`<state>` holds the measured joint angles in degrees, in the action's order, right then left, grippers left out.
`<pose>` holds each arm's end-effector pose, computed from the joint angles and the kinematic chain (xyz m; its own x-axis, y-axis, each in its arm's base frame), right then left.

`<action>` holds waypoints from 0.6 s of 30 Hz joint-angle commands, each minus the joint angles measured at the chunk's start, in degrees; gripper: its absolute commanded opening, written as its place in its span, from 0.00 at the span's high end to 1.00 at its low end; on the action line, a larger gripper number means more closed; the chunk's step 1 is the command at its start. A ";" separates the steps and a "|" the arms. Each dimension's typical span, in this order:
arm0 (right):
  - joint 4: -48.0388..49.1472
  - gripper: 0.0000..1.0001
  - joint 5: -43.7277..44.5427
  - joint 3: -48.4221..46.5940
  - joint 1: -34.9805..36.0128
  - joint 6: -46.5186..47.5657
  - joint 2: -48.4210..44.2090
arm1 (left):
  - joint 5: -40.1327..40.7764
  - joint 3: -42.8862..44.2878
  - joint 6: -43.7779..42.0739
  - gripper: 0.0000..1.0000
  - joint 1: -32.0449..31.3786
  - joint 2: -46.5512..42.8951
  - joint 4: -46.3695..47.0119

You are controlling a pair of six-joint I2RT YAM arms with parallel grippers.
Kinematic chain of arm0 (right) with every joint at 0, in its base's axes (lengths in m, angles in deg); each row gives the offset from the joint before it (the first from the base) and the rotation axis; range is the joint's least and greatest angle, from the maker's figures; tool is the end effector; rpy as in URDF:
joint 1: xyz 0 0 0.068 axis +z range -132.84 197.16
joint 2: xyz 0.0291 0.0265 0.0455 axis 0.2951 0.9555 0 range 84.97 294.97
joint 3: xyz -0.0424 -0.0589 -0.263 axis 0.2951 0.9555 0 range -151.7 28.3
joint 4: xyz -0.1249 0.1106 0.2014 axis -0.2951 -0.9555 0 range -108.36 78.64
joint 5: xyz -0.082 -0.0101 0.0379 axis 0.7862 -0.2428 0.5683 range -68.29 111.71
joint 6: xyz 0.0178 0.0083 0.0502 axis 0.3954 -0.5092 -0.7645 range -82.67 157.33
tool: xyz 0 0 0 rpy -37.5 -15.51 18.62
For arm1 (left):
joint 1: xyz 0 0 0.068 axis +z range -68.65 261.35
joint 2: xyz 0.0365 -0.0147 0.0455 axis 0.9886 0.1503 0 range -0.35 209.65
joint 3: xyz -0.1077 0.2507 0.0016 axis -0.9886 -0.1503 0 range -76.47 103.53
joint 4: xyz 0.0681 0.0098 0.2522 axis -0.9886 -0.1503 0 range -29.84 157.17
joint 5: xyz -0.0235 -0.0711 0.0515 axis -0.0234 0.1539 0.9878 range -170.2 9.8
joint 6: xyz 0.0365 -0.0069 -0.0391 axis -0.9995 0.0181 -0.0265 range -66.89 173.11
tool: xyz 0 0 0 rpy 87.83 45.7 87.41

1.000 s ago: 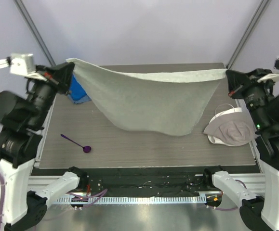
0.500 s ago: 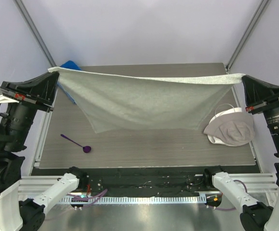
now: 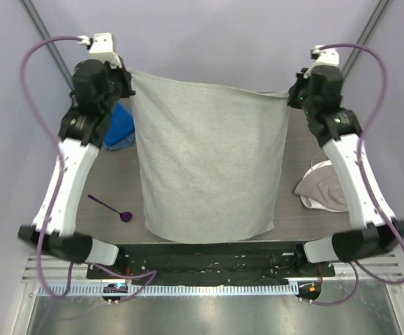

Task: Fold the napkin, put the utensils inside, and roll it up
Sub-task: Flatten the napkin out

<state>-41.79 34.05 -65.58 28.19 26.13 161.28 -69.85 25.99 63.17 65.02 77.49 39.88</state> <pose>0.2753 0.0460 0.4770 -0.2108 0.1522 -0.9656 0.0598 0.9880 0.1427 0.2618 -0.0701 0.5231 -0.0622 -0.1609 -0.9850 0.0951 0.9815 -0.1663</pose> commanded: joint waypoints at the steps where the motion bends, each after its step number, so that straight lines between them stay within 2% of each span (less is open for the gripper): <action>1: 8.01 0.99 1.03 -1.99 -3.28 1.09 10.56 | -7.69 -1.65 0.57 1.00 7.10 10.73 6.54; 3: 9.42 0.99 -0.47 -4.10 -4.60 1.18 16.56 | -11.64 1.06 0.05 1.00 7.63 19.40 7.86; 4: 10.56 0.99 -1.00 -7.07 -5.65 1.10 23.11 | -12.36 2.47 -0.39 1.00 7.55 23.02 7.95; 5: 11.01 0.99 -1.78 -8.93 -6.27 1.36 26.48 | -12.72 4.49 -0.83 0.92 7.64 26.27 7.17; 6: 11.27 0.99 -4.84 -11.12 -6.72 1.53 29.74 | -12.72 9.82 -1.18 0.80 7.64 33.53 5.86; 7: 11.10 0.98 -6.17 -16.36 -7.16 1.88 37.34 | -12.90 13.26 -1.28 0.71 7.72 37.08 2.01; 8: 10.58 0.87 -7.93 -19.64 -7.86 2.23 40.72 | -12.90 16.95 -1.28 0.40 7.81 40.34 -0.11; 9: 9.88 0.73 -11.42 -22.97 -8.21 2.50 44.50 | -12.64 24.99 -1.10 0.28 7.90 43.94 -2.40; 10: 7.69 0.42 -13.98 -29.88 -8.48 2.85 47.58 | -12.37 29.08 -0.67 0.23 7.99 48.93 -5.29; 11: 6.11 0.32 -15.05 -33.78 -8.74 2.94 53.27 | -12.20 32.77 -0.31 0.18 7.90 50.98 -9.06; 12: 4.44 0.26 -16.72 -37.39 -8.83 3.20 55.41 | -12.28 37.16 -0.05 0.17 7.99 51.87 -10.06; 13: 1.72 0.23 -17.08 -42.99 -8.83 3.38 57.00 | -12.37 37.46 0.39 0.16 7.99 51.01 -9.98; 14: 0.83 0.22 -17.26 -44.44 -8.83 3.73 58.32 | -12.37 36.68 0.74 0.13 7.99 49.53 -7.80; 16: 0.99 0.22 -18.31 -42.54 -8.83 3.56 56.76 | -12.37 29.76 1.71 0.07 7.99 45.32 -4.02; 17: 1.51 0.22 -18.75 -40.61 -8.92 2.86 55.45 | -12.37 24.25 2.06 0.01 7.99 40.85 -1.83; 18: 2.39 0.22 -19.36 -38.24 -8.83 2.42 51.87 | -12.46 21.85 2.41 0.00 7.99 38.55 0.63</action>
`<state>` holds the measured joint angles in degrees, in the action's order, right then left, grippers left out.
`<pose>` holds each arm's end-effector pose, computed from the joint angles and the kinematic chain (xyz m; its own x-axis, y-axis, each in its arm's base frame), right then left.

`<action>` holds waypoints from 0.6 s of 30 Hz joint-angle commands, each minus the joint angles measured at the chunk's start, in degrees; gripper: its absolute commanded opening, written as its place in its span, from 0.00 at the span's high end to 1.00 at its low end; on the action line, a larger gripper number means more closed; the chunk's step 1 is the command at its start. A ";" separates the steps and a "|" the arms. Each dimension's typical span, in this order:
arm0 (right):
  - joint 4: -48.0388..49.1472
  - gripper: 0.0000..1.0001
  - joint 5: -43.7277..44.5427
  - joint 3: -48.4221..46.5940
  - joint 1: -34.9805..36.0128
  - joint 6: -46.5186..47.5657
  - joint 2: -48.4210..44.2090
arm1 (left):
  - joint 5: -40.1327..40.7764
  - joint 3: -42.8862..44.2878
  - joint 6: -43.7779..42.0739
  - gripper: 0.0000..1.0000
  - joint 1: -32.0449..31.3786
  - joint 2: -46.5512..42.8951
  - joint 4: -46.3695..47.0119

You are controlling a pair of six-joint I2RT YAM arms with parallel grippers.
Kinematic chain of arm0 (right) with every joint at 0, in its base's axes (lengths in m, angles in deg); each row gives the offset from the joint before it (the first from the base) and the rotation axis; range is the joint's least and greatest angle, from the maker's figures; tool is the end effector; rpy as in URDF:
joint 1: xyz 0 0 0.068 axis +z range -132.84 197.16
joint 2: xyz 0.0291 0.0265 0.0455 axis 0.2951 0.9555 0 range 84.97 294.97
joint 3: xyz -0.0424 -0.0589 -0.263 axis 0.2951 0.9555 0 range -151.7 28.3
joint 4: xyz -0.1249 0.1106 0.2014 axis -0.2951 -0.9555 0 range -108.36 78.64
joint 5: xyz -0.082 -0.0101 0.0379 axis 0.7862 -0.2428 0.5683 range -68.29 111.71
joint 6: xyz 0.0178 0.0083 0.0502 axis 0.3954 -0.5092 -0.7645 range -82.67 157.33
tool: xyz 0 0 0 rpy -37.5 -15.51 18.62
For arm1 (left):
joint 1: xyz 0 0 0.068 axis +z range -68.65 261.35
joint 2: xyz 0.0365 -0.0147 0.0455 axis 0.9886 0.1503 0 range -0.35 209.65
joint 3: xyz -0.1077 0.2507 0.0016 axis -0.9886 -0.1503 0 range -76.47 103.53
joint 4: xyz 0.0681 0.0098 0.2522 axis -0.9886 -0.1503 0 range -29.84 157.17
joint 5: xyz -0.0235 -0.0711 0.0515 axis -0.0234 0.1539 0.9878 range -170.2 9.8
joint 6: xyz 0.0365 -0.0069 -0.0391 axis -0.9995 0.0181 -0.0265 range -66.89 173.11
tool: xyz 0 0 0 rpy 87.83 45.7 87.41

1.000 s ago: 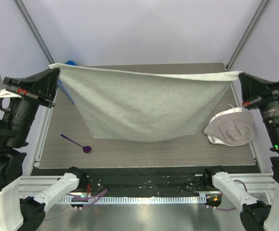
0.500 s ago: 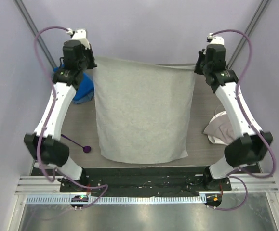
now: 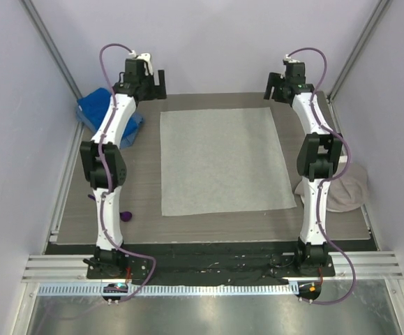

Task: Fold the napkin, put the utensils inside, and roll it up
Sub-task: Flatten the napkin out, then fold the napkin

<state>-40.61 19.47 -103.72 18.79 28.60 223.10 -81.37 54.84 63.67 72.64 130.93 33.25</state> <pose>0.5557 0.0173 0.2599 -0.5808 0.1352 -0.8027 0.0283 0.9889 0.1461 0.5238 -0.0811 0.3109 -0.5726 -0.0976 -0.8140 0.0644 0.9845 -0.1634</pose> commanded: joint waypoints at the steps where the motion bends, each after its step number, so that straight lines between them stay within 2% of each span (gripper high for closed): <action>1: 2.87 0.22 -6.71 5.41 0.66 -0.49 -11.81 | -1.20 -8.86 2.26 0.00 0.36 -16.92 7.80; 3: 5.07 0.23 -7.86 11.85 1.01 -1.28 -18.37 | -1.20 -11.76 3.31 0.00 0.36 -21.23 5.72; 4: 7.35 0.23 -8.13 18.58 1.79 -1.37 -20.51 | -1.20 -12.12 3.84 0.00 0.45 -22.29 4.39; 7: 11.22 0.24 -7.43 31.16 5.12 -1.38 -29.27 | -1.73 -14.84 6.30 0.00 1.50 -27.12 0.35; 9: 12.03 0.25 -5.94 36.20 7.59 -1.29 -32.73 | -4.62 -19.93 12.68 0.00 4.12 -31.24 0.34; 11: 12.12 0.25 -1.92 42.36 13.12 -0.68 -37.21 | -8.75 -26.76 18.33 0.00 10.18 -34.15 0.33; 12: 12.20 0.25 -0.59 44.29 15.66 -0.24 -38.53 | -9.37 -29.07 18.43 0.00 11.60 -37.99 0.16; 14: 12.99 0.25 1.97 49.39 23.02 0.91 -41.44 | -4.83 -35.64 15.64 0.00 13.28 -42.49 -1.33; 15: 13.34 0.26 6.24 50.71 25.33 0.82 -41.97 | -2.55 -37.86 11.97 0.00 13.28 -44.78 -1.86; 18: 13.96 0.30 6.81 54.33 34.03 -0.84 -42.59 | 2.91 -47.52 7.55 0.00 13.37 -54.18 -0.81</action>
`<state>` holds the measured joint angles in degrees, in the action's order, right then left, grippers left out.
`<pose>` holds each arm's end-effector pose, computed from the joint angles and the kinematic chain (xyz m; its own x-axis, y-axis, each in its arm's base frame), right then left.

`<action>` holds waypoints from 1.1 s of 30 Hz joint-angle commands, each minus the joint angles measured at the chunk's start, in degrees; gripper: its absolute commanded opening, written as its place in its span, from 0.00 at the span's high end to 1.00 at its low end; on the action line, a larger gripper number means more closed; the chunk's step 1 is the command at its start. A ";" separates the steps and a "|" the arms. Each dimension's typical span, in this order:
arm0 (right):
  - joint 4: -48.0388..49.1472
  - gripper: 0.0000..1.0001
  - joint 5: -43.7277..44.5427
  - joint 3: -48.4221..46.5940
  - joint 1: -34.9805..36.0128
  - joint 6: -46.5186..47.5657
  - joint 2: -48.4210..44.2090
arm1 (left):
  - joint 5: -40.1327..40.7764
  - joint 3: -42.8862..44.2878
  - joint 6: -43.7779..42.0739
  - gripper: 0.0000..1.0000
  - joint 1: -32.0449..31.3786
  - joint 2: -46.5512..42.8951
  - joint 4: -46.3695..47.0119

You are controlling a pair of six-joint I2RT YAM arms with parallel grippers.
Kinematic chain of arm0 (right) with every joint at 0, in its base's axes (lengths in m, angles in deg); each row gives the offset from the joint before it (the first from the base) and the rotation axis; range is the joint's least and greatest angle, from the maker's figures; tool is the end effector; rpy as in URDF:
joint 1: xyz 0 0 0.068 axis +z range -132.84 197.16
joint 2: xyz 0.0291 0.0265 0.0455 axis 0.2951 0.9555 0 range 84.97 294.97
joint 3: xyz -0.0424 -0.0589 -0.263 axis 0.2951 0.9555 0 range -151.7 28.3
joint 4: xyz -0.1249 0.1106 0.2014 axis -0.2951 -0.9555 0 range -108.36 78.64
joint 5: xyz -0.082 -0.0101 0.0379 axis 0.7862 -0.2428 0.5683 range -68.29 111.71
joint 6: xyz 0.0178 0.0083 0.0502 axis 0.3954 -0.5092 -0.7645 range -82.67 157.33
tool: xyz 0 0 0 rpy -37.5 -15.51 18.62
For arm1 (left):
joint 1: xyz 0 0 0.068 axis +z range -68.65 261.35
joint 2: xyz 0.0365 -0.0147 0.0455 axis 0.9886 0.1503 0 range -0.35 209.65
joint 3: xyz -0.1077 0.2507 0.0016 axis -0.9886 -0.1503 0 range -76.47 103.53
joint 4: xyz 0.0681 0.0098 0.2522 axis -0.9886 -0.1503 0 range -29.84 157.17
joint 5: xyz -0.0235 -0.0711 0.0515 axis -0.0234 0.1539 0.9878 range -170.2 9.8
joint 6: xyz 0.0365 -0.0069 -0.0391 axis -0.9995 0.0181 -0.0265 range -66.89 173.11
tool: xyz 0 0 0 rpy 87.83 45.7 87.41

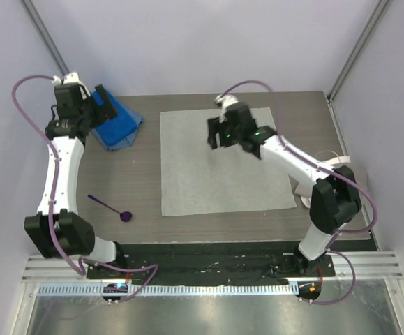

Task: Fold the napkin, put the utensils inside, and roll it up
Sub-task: Fold the napkin

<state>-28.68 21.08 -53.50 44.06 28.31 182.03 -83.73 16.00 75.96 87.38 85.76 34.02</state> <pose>0.3538 0.1800 0.3099 -0.5464 -0.1014 -0.8313 -0.3796 0.9148 0.1379 0.3350 0.0331 0.4143 -0.3935 -0.4313 -0.8118 -0.2202 0.9016 -0.3723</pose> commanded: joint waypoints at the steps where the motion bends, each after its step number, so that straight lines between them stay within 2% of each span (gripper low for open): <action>1: 1.51 0.32 4.76 4.80 11.31 -1.26 -1.08 | 6.16 -10.97 -6.66 0.00 -1.28 -13.38 -0.96; 2: 1.33 0.34 3.71 4.81 13.43 -2.22 -0.21 | 8.78 -15.34 -6.77 0.00 -1.28 -15.25 1.13; 3: 1.15 0.36 3.18 4.72 18.06 -2.67 0.58 | 9.93 -17.30 -6.68 0.00 -1.28 -17.27 2.11; 5: 1.06 0.37 3.87 3.76 22.30 -4.07 2.08 | 11.00 -20.82 -6.50 0.00 -1.19 -20.87 3.17; 6: 0.89 0.37 4.14 3.06 26.41 -4.43 4.26 | 11.17 -21.44 -6.76 0.00 -1.19 -21.59 2.57; 9: -2.17 0.39 8.52 -1.51 32.76 -4.96 10.05 | 12.14 -23.82 -6.94 0.00 -1.19 -23.52 2.82; 13: -6.67 0.42 12.92 -9.06 37.60 -4.61 17.72 | 12.93 -25.14 -7.12 0.00 -1.19 -25.37 3.35; 19: -8.08 0.45 12.84 -12.24 40.08 -4.61 22.82 | 13.11 -25.32 -7.03 0.00 -1.19 -26.34 3.44; 33: -9.57 0.52 11.61 -14.70 42.54 -3.64 27.04 | 11.44 -25.23 -6.24 0.00 -1.27 -25.99 3.35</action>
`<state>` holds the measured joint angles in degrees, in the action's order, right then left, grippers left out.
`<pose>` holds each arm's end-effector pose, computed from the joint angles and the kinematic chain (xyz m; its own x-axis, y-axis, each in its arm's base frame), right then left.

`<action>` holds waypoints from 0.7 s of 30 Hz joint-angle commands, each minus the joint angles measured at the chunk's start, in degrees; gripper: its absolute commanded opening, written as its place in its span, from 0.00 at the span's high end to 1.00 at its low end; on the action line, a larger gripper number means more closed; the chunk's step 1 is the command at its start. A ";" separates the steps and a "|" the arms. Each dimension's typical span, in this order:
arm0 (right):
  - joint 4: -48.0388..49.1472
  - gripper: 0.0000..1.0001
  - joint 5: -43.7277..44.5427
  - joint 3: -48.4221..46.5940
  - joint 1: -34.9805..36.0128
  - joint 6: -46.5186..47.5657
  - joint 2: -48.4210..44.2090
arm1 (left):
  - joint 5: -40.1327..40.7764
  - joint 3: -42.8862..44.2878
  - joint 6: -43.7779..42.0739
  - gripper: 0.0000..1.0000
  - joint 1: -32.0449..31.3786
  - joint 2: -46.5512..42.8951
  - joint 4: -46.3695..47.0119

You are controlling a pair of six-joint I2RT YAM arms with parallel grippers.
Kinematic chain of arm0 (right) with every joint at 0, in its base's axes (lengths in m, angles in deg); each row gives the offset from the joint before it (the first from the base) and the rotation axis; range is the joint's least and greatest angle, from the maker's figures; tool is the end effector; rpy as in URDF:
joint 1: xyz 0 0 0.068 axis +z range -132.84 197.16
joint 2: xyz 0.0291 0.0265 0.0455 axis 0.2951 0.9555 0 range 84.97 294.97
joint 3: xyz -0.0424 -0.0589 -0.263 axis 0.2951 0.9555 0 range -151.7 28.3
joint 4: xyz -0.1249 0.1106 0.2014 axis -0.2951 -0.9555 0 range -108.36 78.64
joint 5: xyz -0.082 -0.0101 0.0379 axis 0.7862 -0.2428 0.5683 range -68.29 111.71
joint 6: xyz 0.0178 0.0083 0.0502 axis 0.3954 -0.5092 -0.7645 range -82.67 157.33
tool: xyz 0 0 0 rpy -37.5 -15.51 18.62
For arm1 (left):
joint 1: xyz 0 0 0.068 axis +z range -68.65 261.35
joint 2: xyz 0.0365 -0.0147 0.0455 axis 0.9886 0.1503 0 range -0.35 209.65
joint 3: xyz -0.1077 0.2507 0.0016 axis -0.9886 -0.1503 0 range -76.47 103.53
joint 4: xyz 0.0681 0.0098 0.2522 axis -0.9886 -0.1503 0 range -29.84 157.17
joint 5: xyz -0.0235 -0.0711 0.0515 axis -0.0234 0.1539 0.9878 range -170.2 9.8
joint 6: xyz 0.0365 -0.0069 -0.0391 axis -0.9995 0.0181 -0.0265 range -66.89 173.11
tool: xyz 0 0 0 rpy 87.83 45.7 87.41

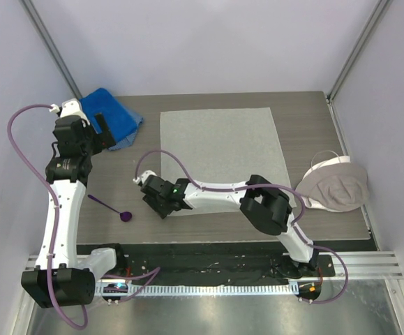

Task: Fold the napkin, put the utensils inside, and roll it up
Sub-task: Fold the napkin

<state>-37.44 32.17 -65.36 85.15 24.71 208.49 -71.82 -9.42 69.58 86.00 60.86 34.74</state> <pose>0.1817 0.4326 0.1734 -0.4938 -0.6483 -0.5795 -0.7846 0.6195 -0.0245 0.2269 0.0236 0.3806 -0.3682 -0.3114 -0.8760 -0.3279 0.9252 -0.1911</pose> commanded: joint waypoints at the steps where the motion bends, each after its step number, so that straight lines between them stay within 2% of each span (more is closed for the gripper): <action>1: -0.98 0.52 0.70 -2.92 1.53 -0.03 0.75 | -0.47 0.19 0.14 0.00 0.19 -0.92 2.72; 17: -3.27 0.55 2.55 -3.45 2.50 -0.74 3.82 | -0.91 0.28 0.32 0.00 0.19 -0.92 2.63; 21: -5.02 0.64 3.26 -4.68 2.24 -1.35 5.06 | -1.00 0.28 0.41 0.00 0.10 -0.83 2.63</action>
<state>-40.39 32.56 -67.99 87.55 24.27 211.12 -72.34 -9.42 69.60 86.00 60.86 34.76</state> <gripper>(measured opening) 0.398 0.996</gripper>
